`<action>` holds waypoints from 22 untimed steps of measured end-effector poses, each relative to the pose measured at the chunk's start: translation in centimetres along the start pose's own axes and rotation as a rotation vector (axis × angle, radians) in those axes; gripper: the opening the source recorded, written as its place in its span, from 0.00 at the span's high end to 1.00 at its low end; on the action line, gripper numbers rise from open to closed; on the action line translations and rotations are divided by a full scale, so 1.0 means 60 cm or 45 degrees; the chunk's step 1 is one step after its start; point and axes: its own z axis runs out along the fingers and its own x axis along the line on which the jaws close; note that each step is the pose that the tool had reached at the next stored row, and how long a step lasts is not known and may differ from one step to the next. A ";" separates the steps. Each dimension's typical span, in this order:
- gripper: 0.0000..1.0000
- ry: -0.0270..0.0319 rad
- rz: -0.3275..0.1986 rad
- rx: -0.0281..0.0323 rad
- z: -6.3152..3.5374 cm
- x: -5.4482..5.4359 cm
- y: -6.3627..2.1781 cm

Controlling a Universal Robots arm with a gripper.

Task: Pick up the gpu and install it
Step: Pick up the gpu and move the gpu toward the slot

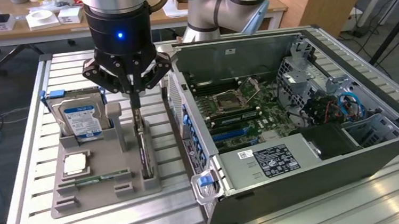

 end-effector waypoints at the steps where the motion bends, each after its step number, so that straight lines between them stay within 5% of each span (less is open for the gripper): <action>1: 0.90 0.0000 0.000 0.0000 0.000 0.000 0.000; 7: 0.89 0.0000 0.000 0.0000 0.000 0.000 0.000; 16: 0.53 0.0000 0.000 0.0000 0.000 0.000 0.000; 22: 0.53 0.0000 0.000 0.0000 0.007 0.000 0.000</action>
